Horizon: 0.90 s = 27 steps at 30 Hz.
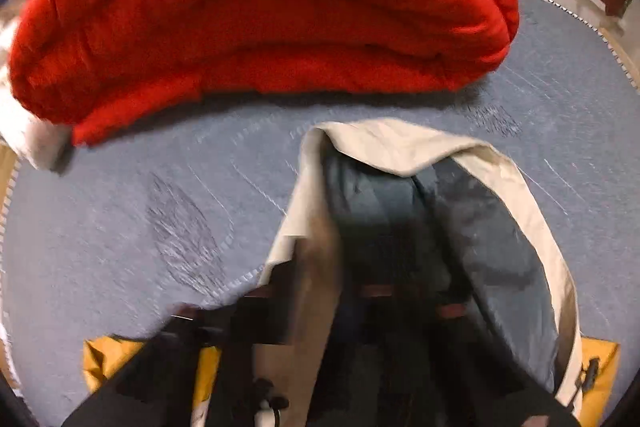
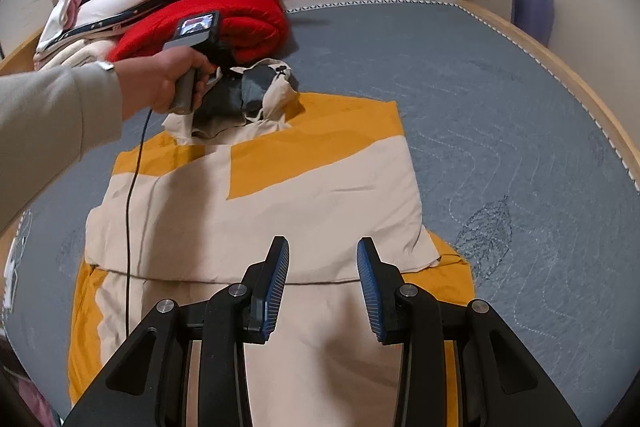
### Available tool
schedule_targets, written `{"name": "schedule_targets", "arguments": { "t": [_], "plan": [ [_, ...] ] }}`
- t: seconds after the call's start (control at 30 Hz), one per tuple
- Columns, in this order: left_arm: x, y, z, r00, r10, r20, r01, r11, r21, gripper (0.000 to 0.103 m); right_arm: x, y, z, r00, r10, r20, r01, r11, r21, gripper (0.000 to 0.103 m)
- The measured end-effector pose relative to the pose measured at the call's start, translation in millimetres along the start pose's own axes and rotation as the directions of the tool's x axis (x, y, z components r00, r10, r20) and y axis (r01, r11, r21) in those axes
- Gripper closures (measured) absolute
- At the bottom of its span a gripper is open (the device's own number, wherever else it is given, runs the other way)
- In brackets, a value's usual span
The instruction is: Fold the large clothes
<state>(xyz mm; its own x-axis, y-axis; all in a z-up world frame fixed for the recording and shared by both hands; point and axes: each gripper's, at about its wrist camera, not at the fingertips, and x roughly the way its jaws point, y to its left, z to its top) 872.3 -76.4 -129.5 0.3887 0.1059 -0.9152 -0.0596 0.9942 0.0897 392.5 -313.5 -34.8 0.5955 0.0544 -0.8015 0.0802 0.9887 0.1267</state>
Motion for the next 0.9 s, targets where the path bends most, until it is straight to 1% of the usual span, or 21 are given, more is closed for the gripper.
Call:
{"name": "schedule_targets", "arguments": {
  "t": [0.03,0.1,0.17,0.23,0.33,0.4,0.43,0.47,0.53,0.6,0.63,0.7,0.73,0.77,0.8,0.83,0.87,0.9],
  "plan": [
    [-4,3,-1,1.000,-0.014,0.011,0.014,1.000,0.000,0.099,1,1,1,1.000,0.001,-0.002,-0.001,1.000,0.004,0.066],
    [-21,7,-6,0.997,-0.053,0.052,0.051,0.998,0.032,0.100,4,2,3,1.000,-0.002,-0.006,0.002,1.000,0.001,0.066],
    [-44,7,-13,0.990,-0.108,0.091,0.101,0.992,0.082,0.101,4,3,6,1.000,0.000,-0.004,0.000,1.000,0.011,0.066],
    [-71,9,-23,0.979,-0.152,0.133,0.134,0.981,0.140,0.102,3,3,9,1.000,0.015,-0.001,-0.015,0.999,0.030,0.066],
    [-102,19,-36,0.972,-0.174,0.161,0.142,0.972,0.189,0.102,-2,3,13,1.000,0.016,0.014,-0.017,0.998,0.057,0.066],
    [-133,29,-52,0.955,-0.225,0.191,0.182,0.959,0.217,0.102,-5,3,15,0.999,0.028,0.019,-0.030,0.997,0.077,0.066],
    [-154,35,-66,0.941,-0.258,0.217,0.203,0.947,0.247,0.102,-7,3,15,0.999,0.034,0.021,-0.035,0.996,0.083,0.066],
    [-168,36,-74,0.933,-0.273,0.234,0.207,0.940,0.272,0.102,-9,2,16,0.999,0.041,0.024,-0.043,0.995,0.088,0.066],
    [-203,45,-110,0.907,-0.322,0.272,0.215,0.909,0.357,0.102,-13,0,17,0.998,0.047,0.031,-0.050,0.994,0.093,0.066],
    [-232,56,-161,0.884,-0.365,0.291,0.218,0.875,0.433,0.102,-19,-4,19,0.997,0.059,0.049,-0.064,0.991,0.113,0.066],
    [-238,63,-183,0.883,-0.368,0.290,0.207,0.862,0.462,0.102,-21,-6,20,0.996,0.065,0.053,-0.071,0.990,0.123,0.066],
    [-246,78,-246,0.886,-0.367,0.283,0.177,0.833,0.525,0.103,-24,-11,23,0.994,0.086,0.062,-0.095,0.984,0.148,0.066],
    [-245,82,-267,0.890,-0.366,0.272,0.173,0.823,0.542,0.103,-26,-13,24,0.993,0.096,0.067,-0.106,0.981,0.160,0.066],
    [-239,88,-299,0.903,-0.354,0.244,0.169,0.814,0.556,0.103,-27,-14,24,0.992,0.103,0.071,-0.113,0.979,0.168,0.066],
    [-234,93,-316,0.915,-0.337,0.222,0.168,0.818,0.551,0.103,-29,-14,24,0.991,0.114,0.074,-0.125,0.976,0.181,0.066],
    [-227,101,-333,0.930,-0.316,0.190,0.174,0.831,0.529,0.103,-30,-13,24,0.989,0.125,0.075,-0.137,0.973,0.185,0.066],
    [-224,107,-342,0.937,-0.303,0.174,0.178,0.842,0.509,0.103,-31,-11,24,0.987,0.141,0.077,-0.153,0.970,0.187,0.066],
    [-223,117,-352,0.943,-0.286,0.169,0.180,0.868,0.463,0.103,-31,-8,24,0.985,0.150,0.080,-0.163,0.969,0.187,0.066]
  ]
}}
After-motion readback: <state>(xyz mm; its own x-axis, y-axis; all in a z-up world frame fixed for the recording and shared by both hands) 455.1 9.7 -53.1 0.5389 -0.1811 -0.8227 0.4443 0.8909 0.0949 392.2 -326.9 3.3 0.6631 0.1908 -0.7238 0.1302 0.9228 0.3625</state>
